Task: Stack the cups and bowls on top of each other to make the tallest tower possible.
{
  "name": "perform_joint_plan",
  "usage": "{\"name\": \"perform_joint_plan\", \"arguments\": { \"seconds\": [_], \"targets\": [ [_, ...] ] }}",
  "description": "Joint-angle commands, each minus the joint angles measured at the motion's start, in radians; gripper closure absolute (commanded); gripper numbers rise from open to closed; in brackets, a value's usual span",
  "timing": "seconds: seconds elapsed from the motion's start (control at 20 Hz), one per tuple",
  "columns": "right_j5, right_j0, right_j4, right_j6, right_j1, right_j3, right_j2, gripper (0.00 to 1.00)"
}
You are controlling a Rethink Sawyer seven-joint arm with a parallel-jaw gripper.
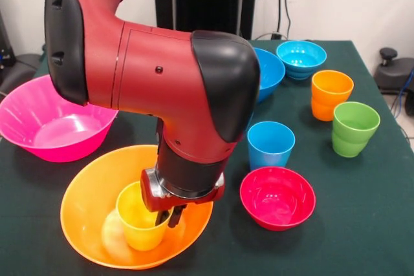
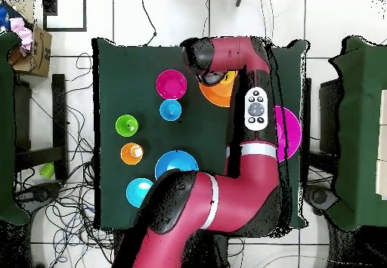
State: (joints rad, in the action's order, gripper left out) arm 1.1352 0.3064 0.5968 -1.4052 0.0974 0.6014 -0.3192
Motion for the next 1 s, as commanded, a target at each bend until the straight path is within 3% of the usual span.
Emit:
{"name": "perform_joint_plan", "arguments": {
  "seconds": [0.05, 0.35, 1.0],
  "targets": [
    [-0.063, 0.029, 0.033, 0.363, -0.03, 0.186, -0.035, 1.0],
    [-0.091, 0.063, 0.04, 0.365, 0.018, 0.285, -0.02, 1.0],
    [-0.022, 0.042, 0.049, 0.372, -0.038, 0.2, -0.05, 1.0]
  ]
}}
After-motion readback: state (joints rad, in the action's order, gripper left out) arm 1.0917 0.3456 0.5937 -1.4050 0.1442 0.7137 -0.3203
